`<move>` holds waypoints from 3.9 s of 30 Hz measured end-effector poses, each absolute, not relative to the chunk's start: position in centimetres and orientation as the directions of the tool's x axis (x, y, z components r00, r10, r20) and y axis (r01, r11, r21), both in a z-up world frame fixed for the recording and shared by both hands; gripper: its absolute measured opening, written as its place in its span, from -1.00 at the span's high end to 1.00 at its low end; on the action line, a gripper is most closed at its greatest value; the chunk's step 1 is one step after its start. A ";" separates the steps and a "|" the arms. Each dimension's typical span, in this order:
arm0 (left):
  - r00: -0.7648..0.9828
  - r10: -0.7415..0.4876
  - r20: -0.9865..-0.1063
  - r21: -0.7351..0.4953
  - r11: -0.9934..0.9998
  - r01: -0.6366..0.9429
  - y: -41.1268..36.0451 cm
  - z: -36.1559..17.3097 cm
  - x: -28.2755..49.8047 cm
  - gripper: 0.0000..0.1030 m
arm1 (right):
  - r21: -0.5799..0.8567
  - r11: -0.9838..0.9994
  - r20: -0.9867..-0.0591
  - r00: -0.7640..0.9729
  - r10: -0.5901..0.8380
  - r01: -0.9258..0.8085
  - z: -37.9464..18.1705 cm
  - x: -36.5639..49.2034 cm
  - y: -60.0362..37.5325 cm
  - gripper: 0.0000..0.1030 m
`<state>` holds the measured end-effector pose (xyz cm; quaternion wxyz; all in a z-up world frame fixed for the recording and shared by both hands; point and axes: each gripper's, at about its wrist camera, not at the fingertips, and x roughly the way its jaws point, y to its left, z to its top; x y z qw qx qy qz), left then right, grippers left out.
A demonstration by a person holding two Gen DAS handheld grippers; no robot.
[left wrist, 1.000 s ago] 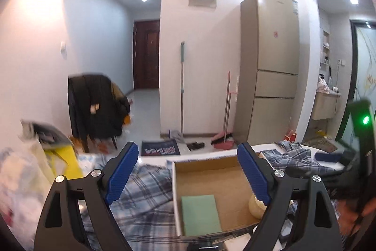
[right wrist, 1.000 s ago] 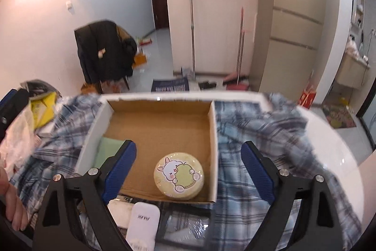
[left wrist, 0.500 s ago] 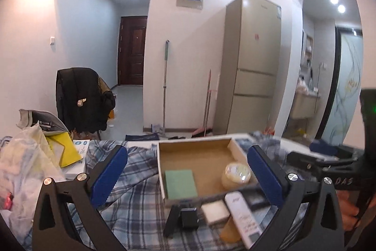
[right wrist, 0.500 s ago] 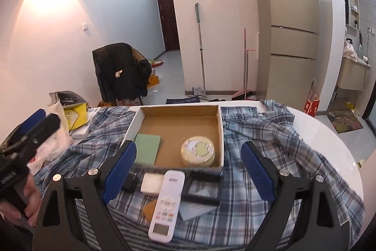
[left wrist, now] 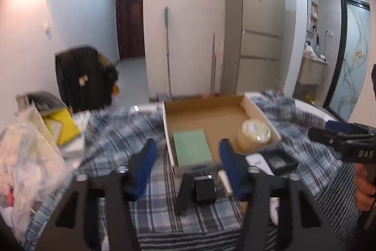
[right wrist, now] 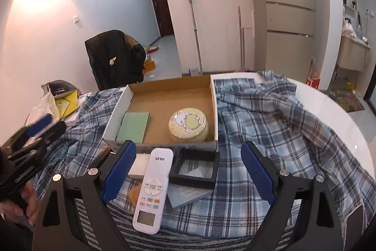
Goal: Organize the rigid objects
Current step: 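Grasp the black charger with the left tool, then lift the black charger with the left tool while the right tool grasps the white remote, then lower the charger into the box with the left tool while the right tool places the remote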
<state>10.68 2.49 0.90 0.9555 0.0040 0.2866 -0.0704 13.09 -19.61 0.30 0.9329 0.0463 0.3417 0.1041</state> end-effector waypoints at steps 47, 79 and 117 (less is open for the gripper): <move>0.533 -0.140 -0.835 -0.056 0.984 0.171 2.9 -9.7 15.8 0.62 | 0.098 0.972 -0.696 0.684 0.219 -0.212 -2.6 14.2 -18.6 -0.75; 0.808 -0.095 -0.582 -0.036 0.995 0.091 3.5 0.5 3.5 0.63 | 0.142 0.973 -0.890 0.407 0.206 -0.182 -6.4 15.2 -12.5 0.09; 0.838 -0.032 -0.545 -0.020 0.999 0.025 -0.3 5.4 8.9 0.63 | 0.198 0.966 -0.762 0.594 0.259 -0.167 2.9 16.5 -17.7 0.24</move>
